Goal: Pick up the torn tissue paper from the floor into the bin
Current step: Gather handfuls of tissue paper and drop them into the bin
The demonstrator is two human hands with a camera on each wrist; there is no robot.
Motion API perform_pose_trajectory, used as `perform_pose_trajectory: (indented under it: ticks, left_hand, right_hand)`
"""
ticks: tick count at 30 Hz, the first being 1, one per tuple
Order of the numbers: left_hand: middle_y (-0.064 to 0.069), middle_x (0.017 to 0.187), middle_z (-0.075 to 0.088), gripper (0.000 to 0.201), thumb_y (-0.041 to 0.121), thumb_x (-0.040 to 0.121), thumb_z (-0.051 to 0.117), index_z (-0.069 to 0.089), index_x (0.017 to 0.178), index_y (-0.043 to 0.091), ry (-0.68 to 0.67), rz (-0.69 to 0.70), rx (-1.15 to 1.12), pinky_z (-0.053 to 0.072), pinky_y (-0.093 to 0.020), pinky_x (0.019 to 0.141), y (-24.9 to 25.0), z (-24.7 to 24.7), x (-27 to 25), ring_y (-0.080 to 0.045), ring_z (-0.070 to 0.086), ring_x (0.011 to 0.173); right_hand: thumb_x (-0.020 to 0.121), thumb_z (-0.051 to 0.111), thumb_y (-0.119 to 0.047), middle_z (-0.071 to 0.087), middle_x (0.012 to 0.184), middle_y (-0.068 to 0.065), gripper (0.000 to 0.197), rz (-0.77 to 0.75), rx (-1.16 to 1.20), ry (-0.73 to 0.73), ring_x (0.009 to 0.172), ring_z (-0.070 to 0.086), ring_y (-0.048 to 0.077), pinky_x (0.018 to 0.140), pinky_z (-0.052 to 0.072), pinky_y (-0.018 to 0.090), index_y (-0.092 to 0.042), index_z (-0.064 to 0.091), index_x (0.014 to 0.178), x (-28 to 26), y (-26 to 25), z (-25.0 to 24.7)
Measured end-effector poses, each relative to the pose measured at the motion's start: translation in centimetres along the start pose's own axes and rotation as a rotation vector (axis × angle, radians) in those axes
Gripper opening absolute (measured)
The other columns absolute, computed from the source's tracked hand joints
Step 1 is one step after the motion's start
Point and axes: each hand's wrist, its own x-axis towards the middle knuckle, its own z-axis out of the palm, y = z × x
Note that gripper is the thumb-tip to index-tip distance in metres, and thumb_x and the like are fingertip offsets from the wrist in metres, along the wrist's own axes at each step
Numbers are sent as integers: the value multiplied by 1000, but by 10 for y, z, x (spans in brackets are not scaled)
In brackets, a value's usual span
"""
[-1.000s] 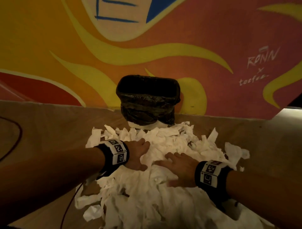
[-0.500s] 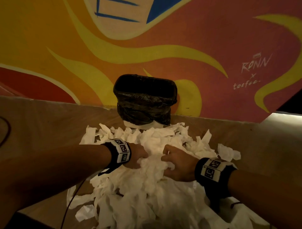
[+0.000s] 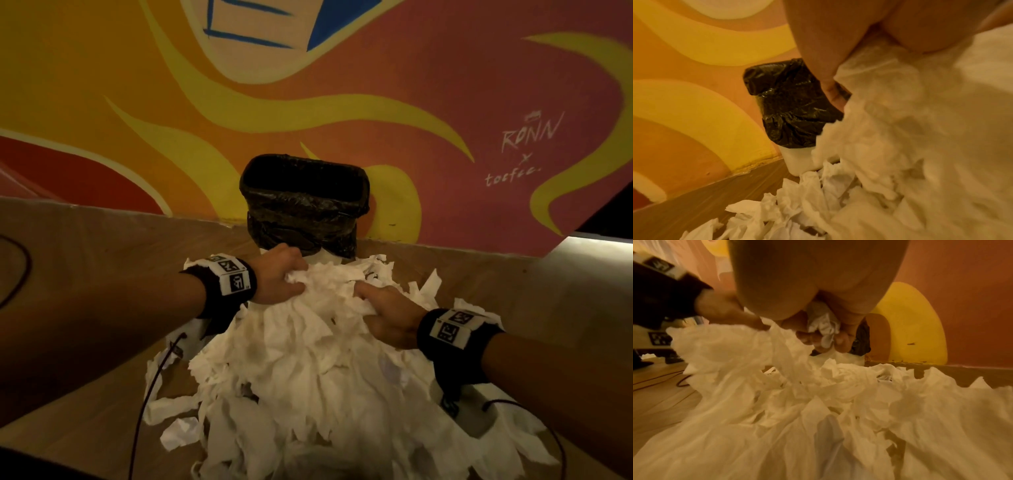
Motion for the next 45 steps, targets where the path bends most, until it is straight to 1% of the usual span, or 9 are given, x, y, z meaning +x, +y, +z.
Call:
perform_pose_trajectory:
  ticks: [3,7,11,18,24,32,36,40,45]
  left_hand:
    - [-3,141,46,46,27,95,54,46,138,12,80,-122,-216,41,-35,103,1,-17,-6,-23,46,129]
    - [-2,84,47,20,7,91,53,40,88,22,345,-65,-337,34,-35,66,0,-28,-14,-24,40,72]
    - [-17,85,52,19,1,92,39,39,99,19,413,-81,-416,31,-35,55,-2,-32,-22,-25,37,57]
    - [-10,109,61,24,22,99,43,57,116,14,367,-209,-479,41,-34,83,7,-45,-29,-27,56,97]
    - [1,140,39,87,60,71,72,37,139,20,98,-252,-179,37,-33,101,5,-47,-34,-25,41,130]
    - [-5,120,45,23,8,90,59,50,111,11,181,-169,-317,35,-26,89,-14,-47,-25,-27,48,113]
    - [-8,136,51,38,3,95,51,50,133,10,200,-148,-483,39,-34,98,-20,-54,-18,-27,49,123]
    - [-16,98,68,15,6,93,53,68,95,3,239,-222,-500,50,-44,79,-25,-52,-12,-35,62,92]
    - [-21,74,56,23,14,88,57,60,79,-7,296,-252,-604,37,-35,63,-15,-53,-14,-28,51,69]
  right_hand:
    - [86,53,-32,59,99,4,28,35,-192,-142,86,54,25,76,46,38,-29,38,109,5,-11,0]
    - [83,43,-69,50,133,5,66,-17,-414,-271,111,54,29,96,45,44,-35,25,137,12,-23,14]
    - [71,41,-86,25,152,7,91,-50,-578,-395,131,36,36,109,30,49,-47,6,145,22,-28,46]
    - [82,63,-53,26,148,14,74,-87,-704,-477,129,35,39,107,30,46,-31,30,145,48,-25,72]
    - [88,59,-37,41,127,8,44,-117,-411,-378,115,45,28,98,40,35,-19,51,128,52,-28,54]
    - [68,69,-25,56,105,1,18,-152,46,30,94,55,20,85,47,35,-13,58,76,37,-20,24]
    - [75,71,-8,60,73,-2,20,-120,285,224,70,55,11,67,47,32,-14,54,68,36,-21,5]
    - [85,57,6,68,95,-7,28,-104,524,229,86,63,4,74,50,16,-16,66,100,37,-25,-16]
    - [79,53,-7,49,49,-9,31,77,577,189,49,46,9,56,34,30,-17,50,50,33,-33,-37]
